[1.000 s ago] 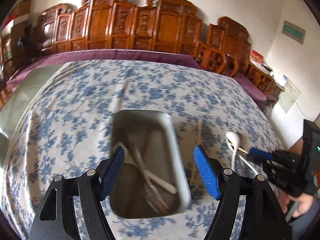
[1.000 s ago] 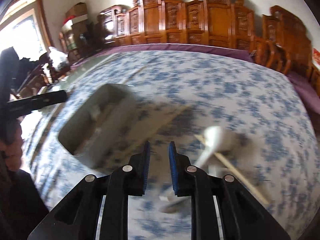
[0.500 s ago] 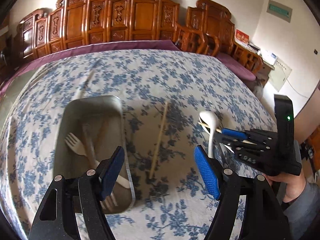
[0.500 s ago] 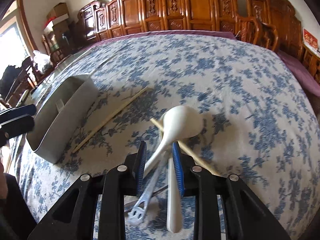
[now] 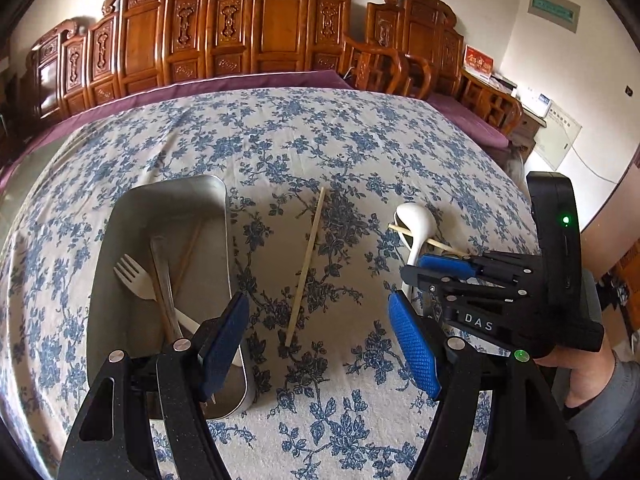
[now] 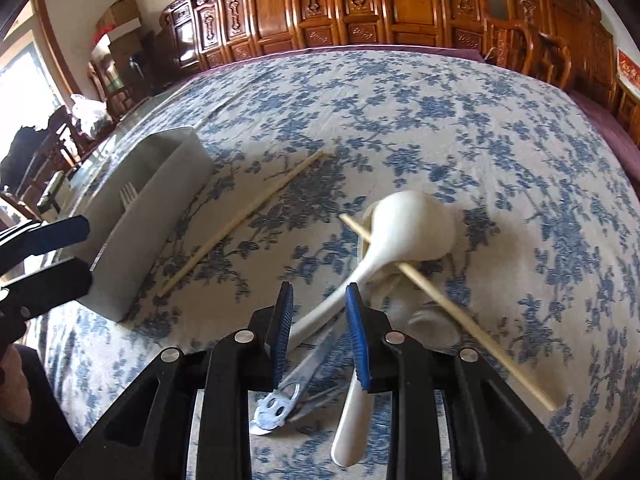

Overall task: Organize utensils
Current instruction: 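Reach the right gripper into the utensil pile around a white plastic spoon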

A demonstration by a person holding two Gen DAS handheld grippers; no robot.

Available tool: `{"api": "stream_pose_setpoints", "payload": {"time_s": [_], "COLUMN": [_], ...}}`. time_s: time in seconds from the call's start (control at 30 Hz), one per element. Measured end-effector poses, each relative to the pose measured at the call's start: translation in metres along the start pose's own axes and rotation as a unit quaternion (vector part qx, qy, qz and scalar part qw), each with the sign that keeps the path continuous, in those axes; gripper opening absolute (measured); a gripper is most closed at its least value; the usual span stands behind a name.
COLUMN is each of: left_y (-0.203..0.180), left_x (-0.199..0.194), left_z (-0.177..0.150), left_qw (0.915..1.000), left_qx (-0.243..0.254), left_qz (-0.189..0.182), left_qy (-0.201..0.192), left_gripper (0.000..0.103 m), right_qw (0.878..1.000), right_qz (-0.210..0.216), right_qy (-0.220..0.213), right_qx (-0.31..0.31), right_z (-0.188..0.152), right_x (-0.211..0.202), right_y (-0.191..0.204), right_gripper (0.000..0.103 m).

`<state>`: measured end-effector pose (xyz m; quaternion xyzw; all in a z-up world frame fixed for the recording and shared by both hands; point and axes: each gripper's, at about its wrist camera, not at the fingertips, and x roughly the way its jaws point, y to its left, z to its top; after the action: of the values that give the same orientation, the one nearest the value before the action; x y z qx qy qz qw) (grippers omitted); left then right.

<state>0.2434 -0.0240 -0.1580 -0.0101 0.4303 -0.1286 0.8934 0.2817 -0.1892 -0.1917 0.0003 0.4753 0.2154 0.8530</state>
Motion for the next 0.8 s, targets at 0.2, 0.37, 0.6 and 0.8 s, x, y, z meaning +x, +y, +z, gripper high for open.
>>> {"api": "stream_pose_setpoints", "payload": {"time_s": [0.2,0.37,0.6,0.8], "left_y": [0.001,0.001,-0.001,-0.004], "left_x": [-0.001,-0.001,-0.001,0.0], "left_z": [0.0,0.0,-0.001,-0.001], "left_qw": [1.0,1.0,1.0,1.0], "left_qx": [0.0,0.001,0.002,0.006], "left_qz": [0.001,0.001,0.0,0.0], "left_qy": [0.0,0.0,-0.001,0.001], "left_gripper": [0.069,0.069,0.069,0.069], "right_qw": [1.0,0.999,0.997,0.996], "right_qz": [-0.019,-0.038,-0.059,-0.073], "right_qy": [0.016,0.025,0.021,0.025], "right_qx": [-0.006,0.007,0.038,0.035], "right_z": [-0.001,-0.004,-0.002,-0.001], "right_x": [0.002,-0.003,-0.004,0.01], "right_y": [0.002,-0.007,-0.022,-0.019], "right_gripper": [0.029,0.029,0.029,0.043]}}
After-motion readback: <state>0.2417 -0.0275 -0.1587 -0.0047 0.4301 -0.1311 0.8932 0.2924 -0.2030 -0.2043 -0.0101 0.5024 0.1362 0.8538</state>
